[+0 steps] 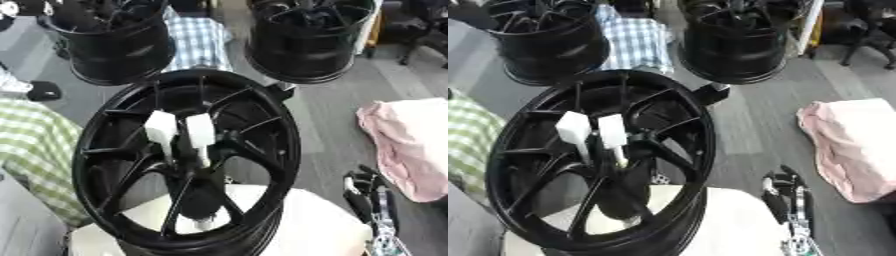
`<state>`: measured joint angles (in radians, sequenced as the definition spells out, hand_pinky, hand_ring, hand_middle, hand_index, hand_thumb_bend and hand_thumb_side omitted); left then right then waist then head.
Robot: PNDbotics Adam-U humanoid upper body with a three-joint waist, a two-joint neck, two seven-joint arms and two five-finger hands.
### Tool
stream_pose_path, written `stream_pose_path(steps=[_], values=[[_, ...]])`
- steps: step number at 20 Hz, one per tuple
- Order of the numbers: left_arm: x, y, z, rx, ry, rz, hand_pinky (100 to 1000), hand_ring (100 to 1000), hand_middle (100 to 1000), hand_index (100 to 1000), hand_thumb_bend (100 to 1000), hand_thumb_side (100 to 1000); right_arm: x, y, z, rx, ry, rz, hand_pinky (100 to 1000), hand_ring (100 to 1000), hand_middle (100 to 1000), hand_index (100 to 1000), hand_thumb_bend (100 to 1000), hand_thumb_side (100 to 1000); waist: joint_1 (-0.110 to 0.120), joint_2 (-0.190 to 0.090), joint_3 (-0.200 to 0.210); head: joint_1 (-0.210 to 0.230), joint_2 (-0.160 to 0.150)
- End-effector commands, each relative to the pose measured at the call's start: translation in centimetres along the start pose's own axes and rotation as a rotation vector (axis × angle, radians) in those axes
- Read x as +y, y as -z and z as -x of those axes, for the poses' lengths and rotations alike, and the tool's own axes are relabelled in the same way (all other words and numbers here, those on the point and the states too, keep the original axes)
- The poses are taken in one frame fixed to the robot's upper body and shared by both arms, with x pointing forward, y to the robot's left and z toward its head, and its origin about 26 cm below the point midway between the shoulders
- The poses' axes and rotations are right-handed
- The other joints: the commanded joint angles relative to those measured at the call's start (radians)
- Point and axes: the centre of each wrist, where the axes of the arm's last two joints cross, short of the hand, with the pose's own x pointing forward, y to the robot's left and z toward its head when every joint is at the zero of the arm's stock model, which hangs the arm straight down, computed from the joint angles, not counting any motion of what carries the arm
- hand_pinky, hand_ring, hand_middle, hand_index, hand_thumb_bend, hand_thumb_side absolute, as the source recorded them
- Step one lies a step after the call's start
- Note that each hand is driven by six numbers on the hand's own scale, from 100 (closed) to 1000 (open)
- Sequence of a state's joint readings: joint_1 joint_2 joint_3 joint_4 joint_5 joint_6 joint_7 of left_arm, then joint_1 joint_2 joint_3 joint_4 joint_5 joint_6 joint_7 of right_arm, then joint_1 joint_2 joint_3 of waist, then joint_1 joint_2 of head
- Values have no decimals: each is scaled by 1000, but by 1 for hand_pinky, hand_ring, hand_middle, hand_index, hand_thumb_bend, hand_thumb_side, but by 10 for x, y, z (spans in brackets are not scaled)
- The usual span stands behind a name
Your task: Pull the pin out of the wheel hub.
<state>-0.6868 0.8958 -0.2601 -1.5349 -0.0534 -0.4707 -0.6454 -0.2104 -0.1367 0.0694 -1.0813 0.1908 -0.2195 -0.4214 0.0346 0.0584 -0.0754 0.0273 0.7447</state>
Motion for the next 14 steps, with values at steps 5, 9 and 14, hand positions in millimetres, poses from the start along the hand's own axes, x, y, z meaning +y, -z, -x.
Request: stream_pose_path(steps=[5, 9, 14], values=[[-35, 37, 24, -170, 143, 417, 852, 845, 848, 905, 583, 556, -4, 4, -3, -14, -6, 11, 754, 688, 684, 859, 100, 480, -3, -20, 16, -18, -4], [-57, 56, 36, -217, 131, 492, 858, 854, 862, 915, 598, 557, -5, 3, -1, -7, -5, 20, 754, 688, 684, 859, 100, 480, -6, -23, 26, -26, -1], [-64, 62, 49, -262, 116, 463, 866, 867, 879, 926, 610, 558, -5, 2, -1, -6, -2, 23, 754, 688, 684, 859, 100, 480, -8, -24, 28, -29, -1]])
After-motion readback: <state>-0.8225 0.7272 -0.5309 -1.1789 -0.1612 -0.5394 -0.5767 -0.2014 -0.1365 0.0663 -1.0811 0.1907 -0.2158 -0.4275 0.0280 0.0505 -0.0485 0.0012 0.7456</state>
